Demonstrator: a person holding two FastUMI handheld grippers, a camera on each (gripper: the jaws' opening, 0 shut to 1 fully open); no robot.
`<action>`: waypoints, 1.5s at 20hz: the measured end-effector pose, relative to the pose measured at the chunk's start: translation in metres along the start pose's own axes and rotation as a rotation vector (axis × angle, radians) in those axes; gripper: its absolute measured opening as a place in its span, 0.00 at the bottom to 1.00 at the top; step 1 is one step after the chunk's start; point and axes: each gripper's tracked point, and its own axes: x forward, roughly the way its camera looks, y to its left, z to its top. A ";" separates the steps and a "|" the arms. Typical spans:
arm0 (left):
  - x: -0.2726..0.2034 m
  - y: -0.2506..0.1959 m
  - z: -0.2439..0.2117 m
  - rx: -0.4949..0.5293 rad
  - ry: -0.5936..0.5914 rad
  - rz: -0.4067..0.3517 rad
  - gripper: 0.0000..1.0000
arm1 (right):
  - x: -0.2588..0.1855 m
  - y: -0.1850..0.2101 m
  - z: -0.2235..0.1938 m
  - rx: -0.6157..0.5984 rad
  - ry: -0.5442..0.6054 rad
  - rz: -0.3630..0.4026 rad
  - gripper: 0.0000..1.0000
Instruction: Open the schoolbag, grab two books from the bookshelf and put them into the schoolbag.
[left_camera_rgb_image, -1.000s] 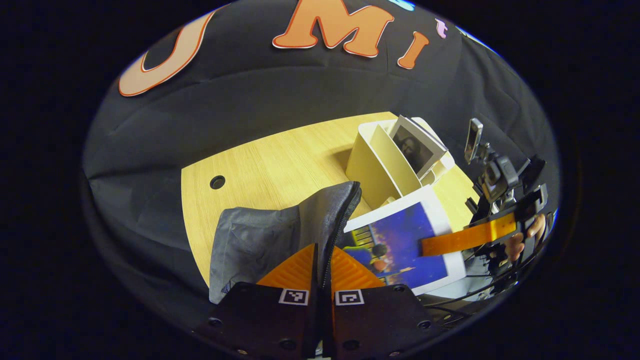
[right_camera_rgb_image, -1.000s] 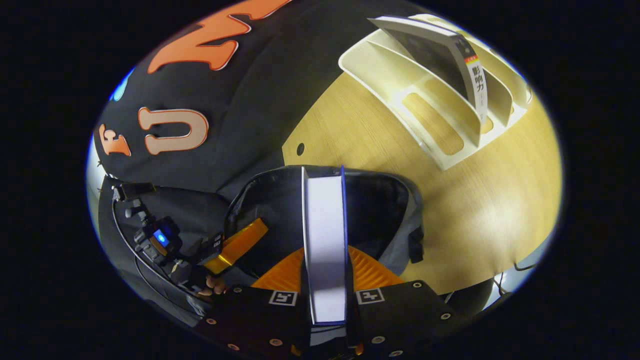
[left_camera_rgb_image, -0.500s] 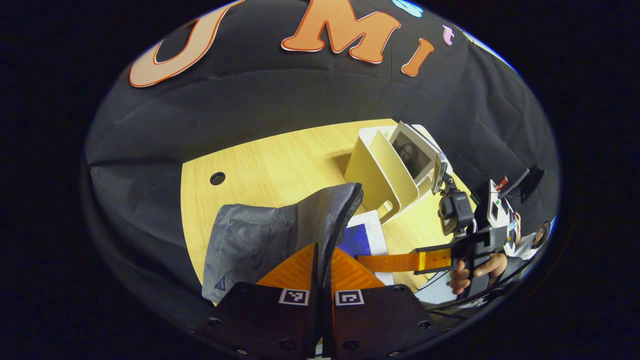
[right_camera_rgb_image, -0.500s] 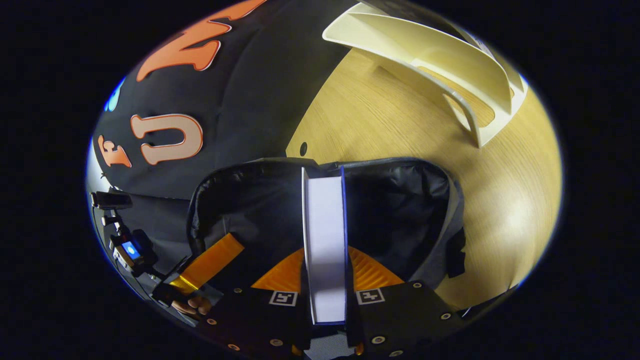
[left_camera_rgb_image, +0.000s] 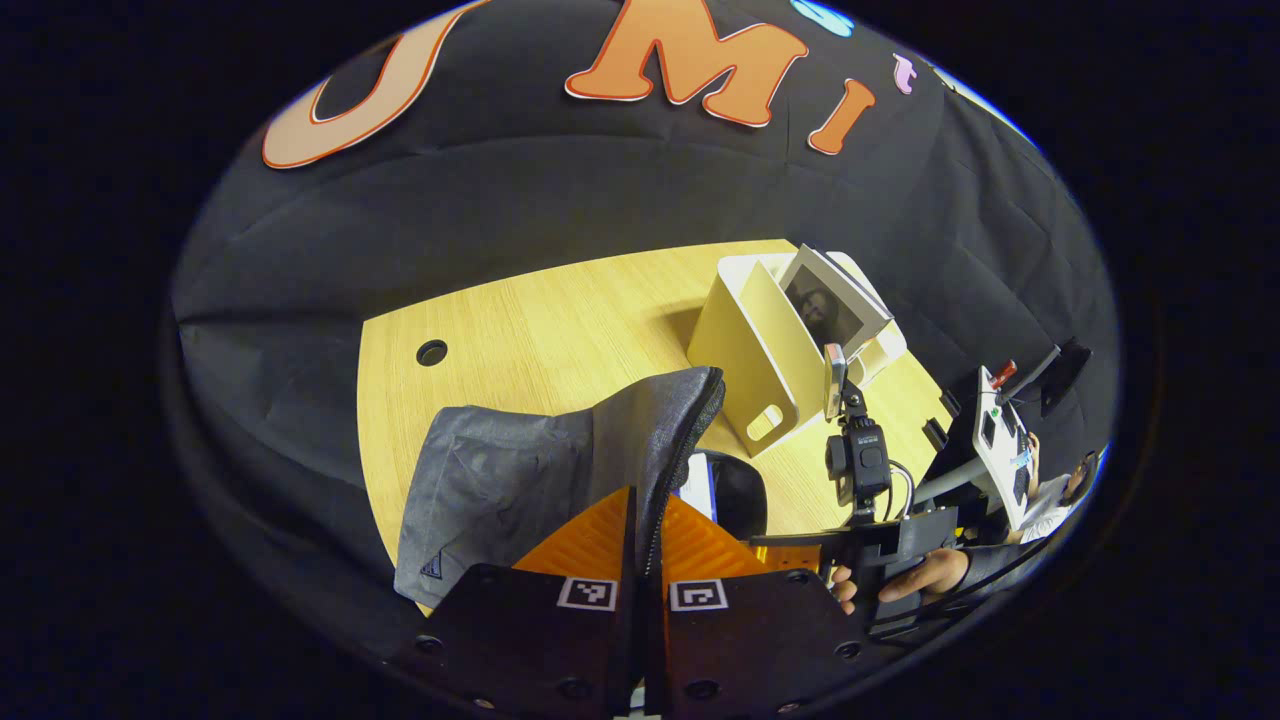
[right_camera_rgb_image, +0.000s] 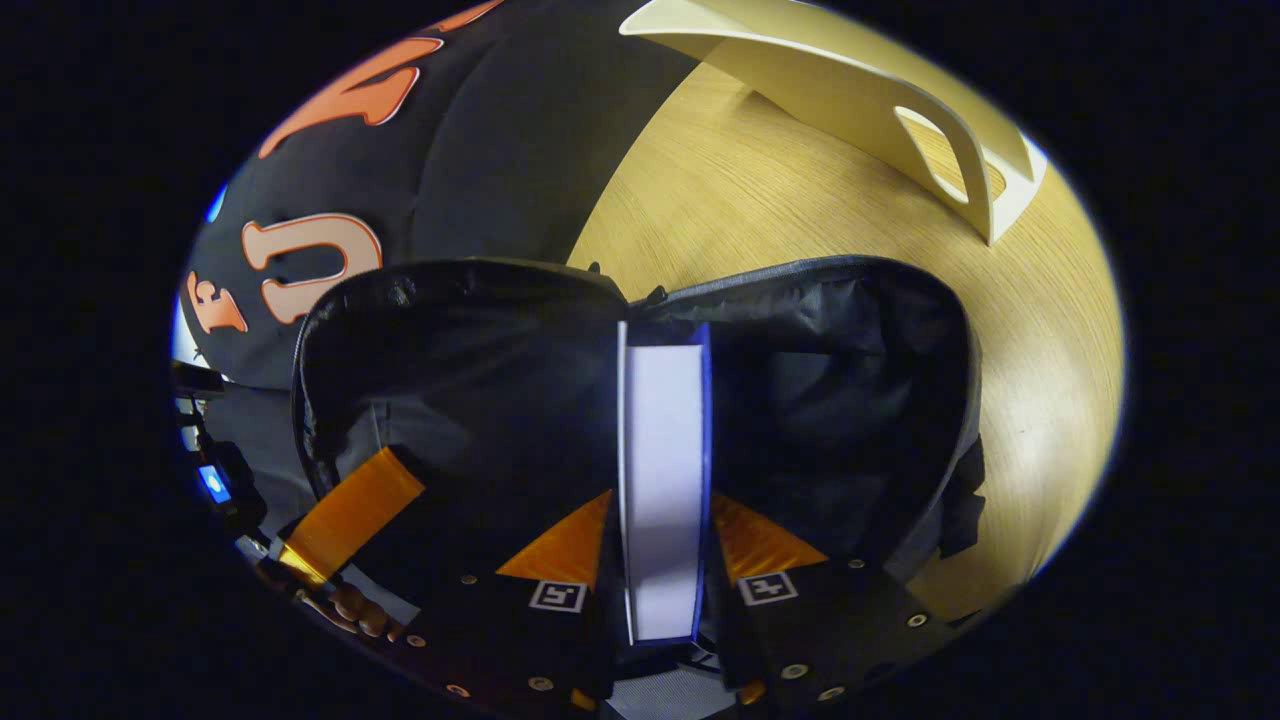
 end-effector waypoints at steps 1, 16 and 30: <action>0.000 0.000 0.000 0.000 0.000 0.002 0.05 | -0.004 -0.006 -0.007 -0.023 0.034 -0.029 0.35; 0.002 0.004 -0.005 -0.005 0.017 0.048 0.05 | -0.144 -0.057 0.037 -0.370 0.140 -0.300 0.95; 0.016 -0.006 -0.012 -0.051 0.043 0.089 0.06 | -0.272 -0.065 0.162 -0.594 0.140 -0.512 0.95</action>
